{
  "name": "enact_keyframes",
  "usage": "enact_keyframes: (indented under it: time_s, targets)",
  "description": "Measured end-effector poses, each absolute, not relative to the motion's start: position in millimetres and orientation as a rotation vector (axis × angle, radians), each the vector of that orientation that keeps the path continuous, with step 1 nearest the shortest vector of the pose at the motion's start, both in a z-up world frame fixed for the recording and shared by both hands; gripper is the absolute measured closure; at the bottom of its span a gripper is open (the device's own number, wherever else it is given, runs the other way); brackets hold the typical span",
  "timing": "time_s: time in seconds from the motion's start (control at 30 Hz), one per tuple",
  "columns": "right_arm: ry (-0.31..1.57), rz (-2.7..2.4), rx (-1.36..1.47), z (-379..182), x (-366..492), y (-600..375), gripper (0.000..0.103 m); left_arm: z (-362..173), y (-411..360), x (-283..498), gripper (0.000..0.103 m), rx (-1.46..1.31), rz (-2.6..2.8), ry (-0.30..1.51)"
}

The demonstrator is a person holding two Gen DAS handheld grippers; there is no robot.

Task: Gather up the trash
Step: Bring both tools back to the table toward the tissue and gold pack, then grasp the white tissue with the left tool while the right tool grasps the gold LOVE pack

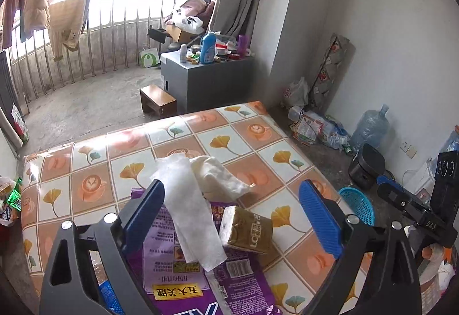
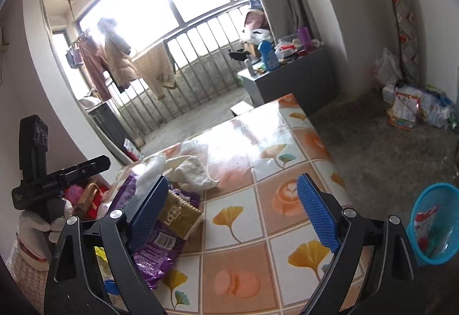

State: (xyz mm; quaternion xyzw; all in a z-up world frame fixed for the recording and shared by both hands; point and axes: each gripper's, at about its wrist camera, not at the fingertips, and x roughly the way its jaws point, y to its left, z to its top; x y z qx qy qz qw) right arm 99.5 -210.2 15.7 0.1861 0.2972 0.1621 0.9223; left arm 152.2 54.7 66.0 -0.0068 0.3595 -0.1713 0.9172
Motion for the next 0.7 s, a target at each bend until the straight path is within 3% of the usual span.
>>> enact_keyframes:
  time_s: [0.43,0.7]
  targets:
    - [0.792,0.631,0.170,-11,137,-135,0.027,11,64,167,0.045,0.135,-0.266,0.861]
    - [0.882,0.785,0.109,-31,160,-108,0.027,-6,70,173,0.049,0.105,-0.297,0.946]
